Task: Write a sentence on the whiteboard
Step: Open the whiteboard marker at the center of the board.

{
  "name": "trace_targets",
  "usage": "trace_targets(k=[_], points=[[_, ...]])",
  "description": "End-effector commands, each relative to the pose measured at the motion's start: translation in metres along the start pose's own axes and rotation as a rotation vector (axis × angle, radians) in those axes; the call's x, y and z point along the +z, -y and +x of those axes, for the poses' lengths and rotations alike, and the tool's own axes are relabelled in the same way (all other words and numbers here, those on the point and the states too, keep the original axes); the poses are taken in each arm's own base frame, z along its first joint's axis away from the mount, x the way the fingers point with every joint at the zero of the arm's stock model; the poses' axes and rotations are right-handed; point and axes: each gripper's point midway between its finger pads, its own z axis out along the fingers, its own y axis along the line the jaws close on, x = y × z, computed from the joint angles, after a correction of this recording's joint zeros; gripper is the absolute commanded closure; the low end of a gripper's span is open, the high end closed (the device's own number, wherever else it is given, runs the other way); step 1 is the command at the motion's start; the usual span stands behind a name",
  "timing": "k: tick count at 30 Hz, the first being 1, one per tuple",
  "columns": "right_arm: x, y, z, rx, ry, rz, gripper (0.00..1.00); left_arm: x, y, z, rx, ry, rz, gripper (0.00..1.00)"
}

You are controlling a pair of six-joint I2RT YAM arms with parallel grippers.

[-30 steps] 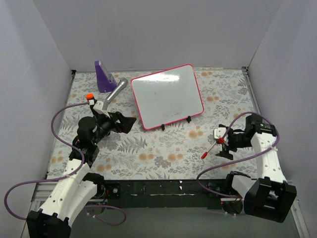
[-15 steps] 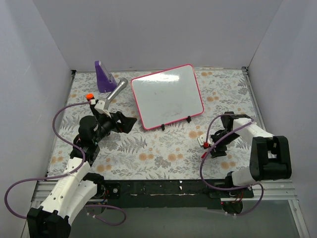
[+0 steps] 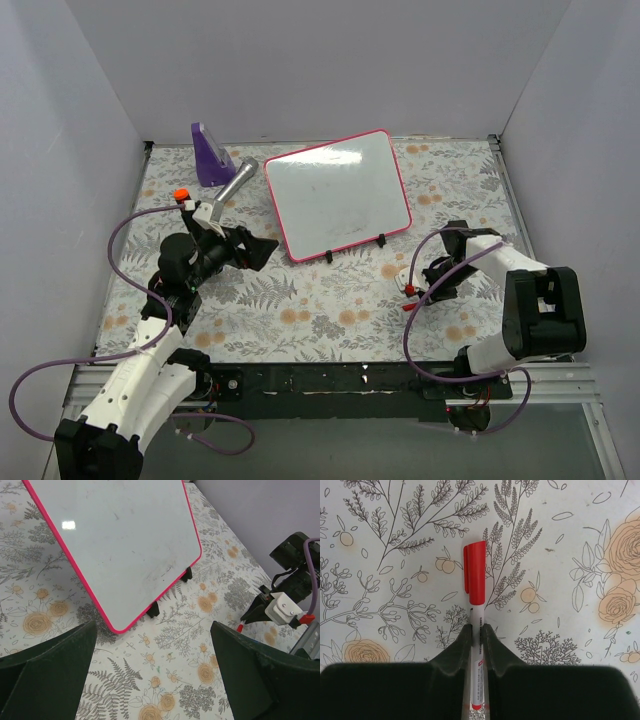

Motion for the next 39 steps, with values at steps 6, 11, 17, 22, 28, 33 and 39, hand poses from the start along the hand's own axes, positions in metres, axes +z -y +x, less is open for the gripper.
trace_targets(k=[6,11,17,22,28,33,39], points=[[-0.009,0.012,0.014,0.03,-0.093,0.088,0.99,-0.007,0.065,0.008,-0.162,-0.058,0.352,0.02],[-0.025,0.025,-0.04,0.121,0.147,0.181,0.99,-0.01,0.084,0.019,-0.451,-0.178,0.391,0.02],[-0.034,0.033,-0.081,0.18,0.323,0.241,0.99,-0.007,0.104,0.043,-0.685,-0.26,0.375,0.02],[-0.037,0.037,-0.117,0.14,0.39,0.27,0.99,0.007,0.125,0.071,-0.778,-0.334,0.362,0.05],[-0.04,0.036,-0.158,0.087,0.462,0.249,0.99,0.041,0.152,0.11,-0.774,-0.452,0.3,0.07],[-0.037,0.033,-0.171,0.061,0.466,0.226,0.99,0.065,0.168,0.135,-0.732,-0.535,0.266,0.09],[-0.038,0.03,-0.175,0.056,0.479,0.221,0.99,0.076,0.17,0.16,-0.698,-0.594,0.213,0.22]])
